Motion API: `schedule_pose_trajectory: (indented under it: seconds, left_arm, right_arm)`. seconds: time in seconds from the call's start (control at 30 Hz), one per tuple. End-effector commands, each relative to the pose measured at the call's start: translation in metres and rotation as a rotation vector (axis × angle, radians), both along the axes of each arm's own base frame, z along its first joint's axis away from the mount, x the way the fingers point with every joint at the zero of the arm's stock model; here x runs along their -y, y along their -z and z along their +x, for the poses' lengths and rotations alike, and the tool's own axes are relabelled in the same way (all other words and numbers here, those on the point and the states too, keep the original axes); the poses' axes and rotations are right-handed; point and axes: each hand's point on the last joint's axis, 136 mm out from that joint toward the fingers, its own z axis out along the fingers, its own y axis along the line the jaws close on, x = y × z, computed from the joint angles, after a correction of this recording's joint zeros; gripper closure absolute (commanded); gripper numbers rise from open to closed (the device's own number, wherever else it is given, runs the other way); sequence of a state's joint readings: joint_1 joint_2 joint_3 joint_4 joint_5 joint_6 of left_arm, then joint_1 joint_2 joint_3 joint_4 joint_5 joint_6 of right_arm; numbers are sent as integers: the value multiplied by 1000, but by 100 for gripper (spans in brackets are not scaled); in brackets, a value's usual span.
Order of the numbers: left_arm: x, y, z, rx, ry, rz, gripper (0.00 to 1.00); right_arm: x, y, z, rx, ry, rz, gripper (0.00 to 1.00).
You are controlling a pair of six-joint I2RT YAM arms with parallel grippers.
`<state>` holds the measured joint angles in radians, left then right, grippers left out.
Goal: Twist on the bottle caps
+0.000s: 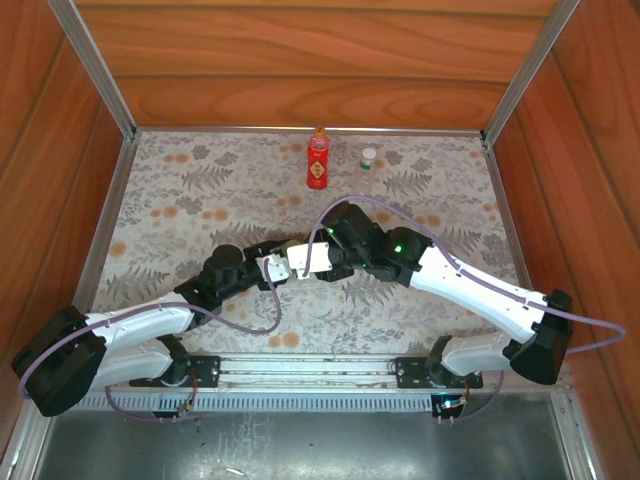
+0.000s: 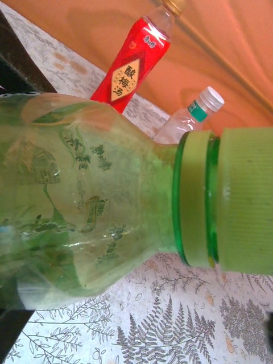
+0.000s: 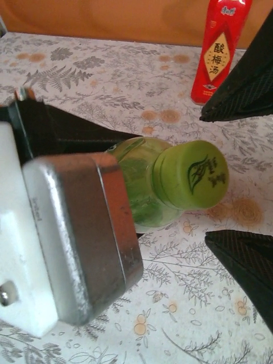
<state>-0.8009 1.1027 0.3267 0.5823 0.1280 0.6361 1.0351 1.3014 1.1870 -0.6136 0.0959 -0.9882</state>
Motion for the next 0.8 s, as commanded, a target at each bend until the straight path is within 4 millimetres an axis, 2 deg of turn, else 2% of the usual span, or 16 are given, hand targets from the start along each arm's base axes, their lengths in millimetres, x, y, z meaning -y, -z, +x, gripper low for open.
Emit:
schedule_pose_trajectory:
  seconds: [0.0,0.2,0.33,0.47,0.53,0.63,0.7,0.77]
  left_arm:
    - [1,0,-5,11,20,4,42]
    - [0,-1,-6,12,21,2,42]
    - [0,-2,-6,13,18,-1,42]
    - [0,-2,-6,13,16,-2,42]
    - [-1,-2,-6,13,15,-3,42]
    - [-1,-2,-5,15,9,-1,42]
    - [-1,-3,-5,17,8,-2,42]
    - [-1,-2,-5,16,8,-1,42]
  right_arm:
    - [-9,-4,-3,54,-98,-24,50]
    - [-12,0,-1,37,-81,-26,63]
    - [-13,2,-1,3,-44,-6,68]
    - [-17,-3,-8,-122,50,97,78]
    - [-20,-10,-7,-214,164,192,81]
    - [-25,-23,0,-450,458,374,87]
    - [-27,-23,4,-643,678,478,88]
    - [-31,-19,3,-800,827,538,88]
